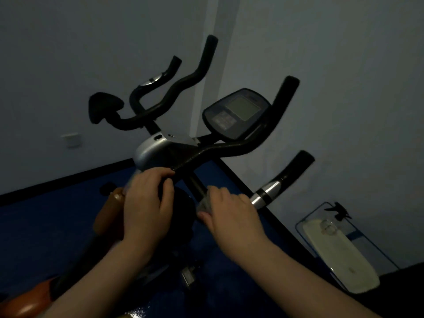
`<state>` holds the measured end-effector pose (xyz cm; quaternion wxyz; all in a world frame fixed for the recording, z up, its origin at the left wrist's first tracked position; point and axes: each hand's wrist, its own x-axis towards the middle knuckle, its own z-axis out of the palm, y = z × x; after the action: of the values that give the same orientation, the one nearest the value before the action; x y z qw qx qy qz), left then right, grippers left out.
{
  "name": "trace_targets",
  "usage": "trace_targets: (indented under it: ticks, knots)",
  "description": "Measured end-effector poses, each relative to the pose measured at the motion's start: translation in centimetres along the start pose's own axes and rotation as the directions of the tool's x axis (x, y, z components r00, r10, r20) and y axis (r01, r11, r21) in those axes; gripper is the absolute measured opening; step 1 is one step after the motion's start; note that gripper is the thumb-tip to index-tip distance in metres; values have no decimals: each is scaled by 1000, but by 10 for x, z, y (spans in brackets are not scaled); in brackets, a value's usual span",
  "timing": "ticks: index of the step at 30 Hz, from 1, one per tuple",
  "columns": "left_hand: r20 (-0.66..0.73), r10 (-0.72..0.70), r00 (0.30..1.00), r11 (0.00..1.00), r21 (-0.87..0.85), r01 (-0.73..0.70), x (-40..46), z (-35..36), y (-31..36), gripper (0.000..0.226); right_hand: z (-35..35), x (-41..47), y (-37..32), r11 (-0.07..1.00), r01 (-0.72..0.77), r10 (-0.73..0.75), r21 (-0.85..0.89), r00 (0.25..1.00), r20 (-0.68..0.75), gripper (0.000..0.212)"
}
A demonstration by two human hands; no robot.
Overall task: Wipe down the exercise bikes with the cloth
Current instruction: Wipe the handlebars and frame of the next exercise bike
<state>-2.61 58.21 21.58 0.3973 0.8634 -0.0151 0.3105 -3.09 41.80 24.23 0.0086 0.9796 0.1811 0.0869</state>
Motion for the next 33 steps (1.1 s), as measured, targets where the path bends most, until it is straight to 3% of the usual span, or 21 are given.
trace_targets:
  ticks: [3, 5, 6, 8, 10, 12, 13, 15, 19, 23, 27, 30, 33]
  knots:
    - [35, -27, 999, 998, -61, 29, 0, -1, -1, 17, -13, 6, 5, 997, 19, -28, 73, 992, 126, 46]
    - [62, -73, 995, 987, -139, 81, 1, -2, -4, 14, -29, 16, 12, 948, -126, 58, 293, 972, 230, 44]
    - [78, -113, 991, 973, -193, 126, 2, -3, -5, 16, -35, 18, 16, 900, -192, 115, 391, 970, 213, 41]
    - [119, -206, 971, 929, -289, 232, 6, -5, -7, 21, -49, 24, 22, 830, -236, 244, 504, 968, 52, 32]
    - [157, -256, 954, 901, -319, 295, 8, -6, -11, 25, -57, 39, 16, 825, -122, 279, 552, 937, -210, 23]
    - [182, -271, 945, 899, -303, 316, 9, -5, -17, 27, -54, 60, 6, 851, 52, 180, 522, 906, -384, 22]
    - [189, -278, 942, 899, -294, 324, 9, -4, -20, 29, -48, 70, -1, 871, 108, 95, 479, 920, -381, 25]
    - [190, -287, 939, 897, -290, 333, 7, -2, -24, 39, -28, 81, -6, 930, 163, -68, 330, 957, -282, 34]
    - [190, -313, 931, 884, -301, 359, 6, 0, -25, 45, -14, 82, 11, 961, 222, -193, 162, 965, -178, 42]
    - [176, -328, 928, 865, -338, 370, 4, 0, -24, 42, -13, 83, 20, 910, 342, -333, 233, 940, -79, 45]
    - [157, -321, 934, 854, -377, 357, 2, 0, -26, 38, -9, 87, 17, 879, 444, -433, 171, 896, -100, 41]
    - [145, -342, 928, 835, -406, 371, 0, 1, -28, 33, -20, 106, 8, 870, 425, -389, 248, 903, -182, 37]
    - [157, -355, 922, 839, -381, 388, -2, 0, -28, 28, -19, 113, -12, 784, 548, -538, 291, 834, -122, 33]
